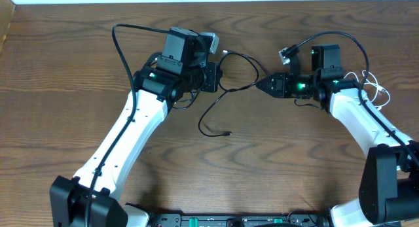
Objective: Untangle cables
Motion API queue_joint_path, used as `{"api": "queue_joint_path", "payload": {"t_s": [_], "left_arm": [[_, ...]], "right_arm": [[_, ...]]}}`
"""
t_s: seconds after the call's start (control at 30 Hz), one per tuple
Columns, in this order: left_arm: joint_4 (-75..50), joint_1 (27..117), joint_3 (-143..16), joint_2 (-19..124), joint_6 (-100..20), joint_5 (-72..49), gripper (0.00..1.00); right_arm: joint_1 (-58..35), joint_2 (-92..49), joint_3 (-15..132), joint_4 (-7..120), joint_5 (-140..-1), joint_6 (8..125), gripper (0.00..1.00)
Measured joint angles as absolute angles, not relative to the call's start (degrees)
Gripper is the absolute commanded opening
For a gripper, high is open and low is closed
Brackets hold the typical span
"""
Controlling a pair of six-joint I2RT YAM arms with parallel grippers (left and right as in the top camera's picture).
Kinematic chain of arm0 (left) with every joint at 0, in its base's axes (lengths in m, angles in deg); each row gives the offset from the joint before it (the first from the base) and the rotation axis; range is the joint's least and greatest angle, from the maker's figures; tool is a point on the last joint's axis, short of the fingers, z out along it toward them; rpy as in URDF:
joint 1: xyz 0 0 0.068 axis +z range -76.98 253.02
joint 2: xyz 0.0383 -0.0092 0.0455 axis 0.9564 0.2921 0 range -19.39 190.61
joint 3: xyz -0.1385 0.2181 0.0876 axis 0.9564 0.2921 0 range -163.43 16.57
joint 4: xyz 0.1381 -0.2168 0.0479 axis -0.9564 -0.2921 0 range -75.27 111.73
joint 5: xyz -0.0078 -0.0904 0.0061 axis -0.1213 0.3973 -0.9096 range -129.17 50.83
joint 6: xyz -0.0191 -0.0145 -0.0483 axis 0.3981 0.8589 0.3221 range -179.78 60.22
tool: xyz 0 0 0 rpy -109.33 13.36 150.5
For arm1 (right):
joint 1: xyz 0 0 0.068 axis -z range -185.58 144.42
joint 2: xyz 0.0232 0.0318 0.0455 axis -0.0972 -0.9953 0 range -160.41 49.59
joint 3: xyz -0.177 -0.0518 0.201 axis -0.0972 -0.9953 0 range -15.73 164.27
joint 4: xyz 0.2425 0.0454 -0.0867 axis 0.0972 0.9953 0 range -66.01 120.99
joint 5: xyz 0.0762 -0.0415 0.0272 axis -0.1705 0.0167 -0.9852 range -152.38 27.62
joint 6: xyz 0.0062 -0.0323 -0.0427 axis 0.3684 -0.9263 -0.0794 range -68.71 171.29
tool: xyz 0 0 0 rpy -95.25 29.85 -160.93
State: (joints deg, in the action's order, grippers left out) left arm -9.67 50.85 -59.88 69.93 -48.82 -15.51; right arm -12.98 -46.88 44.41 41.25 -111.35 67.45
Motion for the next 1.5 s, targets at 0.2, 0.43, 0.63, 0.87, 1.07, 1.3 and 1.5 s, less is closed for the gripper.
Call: {"api": "queue_joint_path", "payload": {"t_s": [0.2, 0.43, 0.63, 0.87, 1.07, 1.3, 1.5], "left_arm": [[-9.3, 50.8, -59.9, 70.1, -45.6, -14.9, 0.08], [-8.8, 50.8, -59.9, 70.1, -43.2, -8.7, 0.07], [-8.5, 50.8, -59.9, 70.1, -41.3, -3.0, 0.07], [-5.8, 50.8, -59.9, 70.1, -40.3, 3.4, 0.07], [-7.0, 50.8, -59.9, 70.2, -41.2, 0.9, 0.08], [-7.4, 50.8, -59.9, 70.2, -41.9, -3.9, 0.30], [-7.6, 50.8, -59.9, 70.2, -42.7, -7.5, 0.45]], "right_arm": [[-13.2, -46.9, 44.4, 40.4, -111.4, 67.6, 0.26], [-13.4, -46.9, 44.4, 39.2, -105.8, 68.1, 0.37], [-14.5, -46.9, 44.4, 35.7, -103.6, 68.3, 0.38], [-18.9, -46.9, 44.4, 35.5, -92.1, 68.6, 0.01], [-21.6, -46.9, 44.4, 38.1, -78.8, 69.1, 0.01], [-21.5, -46.9, 44.4, 34.1, -86.2, 67.8, 0.01], [-21.5, -46.9, 44.4, 32.3, -94.9, 67.3, 0.01]]}}
